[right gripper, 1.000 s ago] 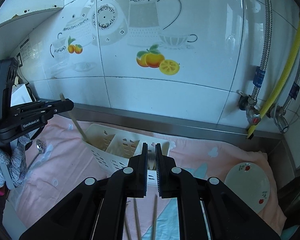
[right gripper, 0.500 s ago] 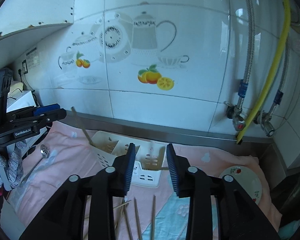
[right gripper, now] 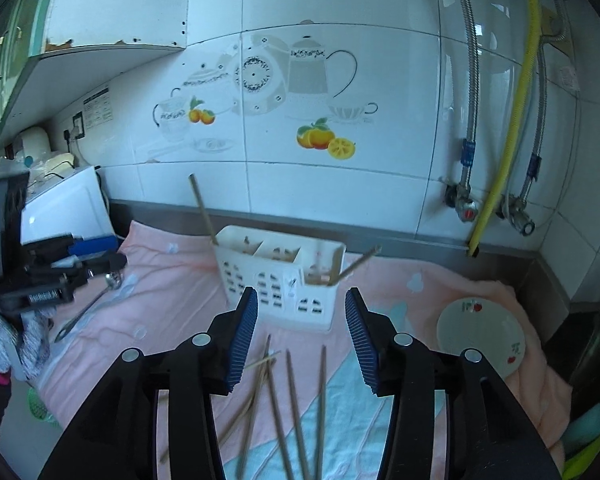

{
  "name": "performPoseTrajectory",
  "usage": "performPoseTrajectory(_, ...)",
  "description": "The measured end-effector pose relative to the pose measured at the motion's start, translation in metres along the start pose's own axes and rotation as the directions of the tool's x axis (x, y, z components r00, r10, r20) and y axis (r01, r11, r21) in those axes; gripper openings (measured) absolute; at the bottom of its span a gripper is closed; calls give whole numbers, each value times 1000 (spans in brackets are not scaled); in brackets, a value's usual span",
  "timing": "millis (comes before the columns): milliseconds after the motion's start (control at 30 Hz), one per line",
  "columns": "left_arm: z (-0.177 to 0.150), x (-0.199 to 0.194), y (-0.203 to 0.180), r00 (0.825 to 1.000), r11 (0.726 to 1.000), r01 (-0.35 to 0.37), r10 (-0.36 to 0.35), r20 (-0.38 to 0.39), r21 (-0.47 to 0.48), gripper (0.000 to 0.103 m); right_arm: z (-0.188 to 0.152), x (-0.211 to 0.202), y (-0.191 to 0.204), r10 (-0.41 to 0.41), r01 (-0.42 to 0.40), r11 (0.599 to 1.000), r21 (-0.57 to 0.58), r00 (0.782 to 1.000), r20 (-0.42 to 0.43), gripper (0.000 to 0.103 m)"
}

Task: Organize utensils
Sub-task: 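Move the left tool back to the chopsticks and grasp another one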

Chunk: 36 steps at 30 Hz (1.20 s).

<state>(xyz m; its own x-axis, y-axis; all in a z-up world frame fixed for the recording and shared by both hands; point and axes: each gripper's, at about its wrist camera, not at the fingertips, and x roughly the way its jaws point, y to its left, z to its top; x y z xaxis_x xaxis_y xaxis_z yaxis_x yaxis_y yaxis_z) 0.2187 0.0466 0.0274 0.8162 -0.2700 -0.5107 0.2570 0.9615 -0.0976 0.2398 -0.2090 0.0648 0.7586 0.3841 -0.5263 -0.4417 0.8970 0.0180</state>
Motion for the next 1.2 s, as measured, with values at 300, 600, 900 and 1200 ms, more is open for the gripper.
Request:
performPoseTrajectory(300,-77,12,-16,993,998,47,-43,-108,40,50,-55,-15,8,4,-4,1000,4,1000,-1,45)
performPoseTrajectory(600,-120,44,-28,972,993,82,-61,-226,84,47,-101,-14,7,-21,22,999,28,999,-35,45)
performPoseTrajectory(900,-137,80,-30,947,991,83,-45,-317,108,28,-127,-13,-1,-30,34,996,78,998,-54,45)
performPoseTrajectory(1200,-143,98,-26,930,991,58,-8,-369,124,22,-138,-7,1,-20,26,996,91,997,-69,45)
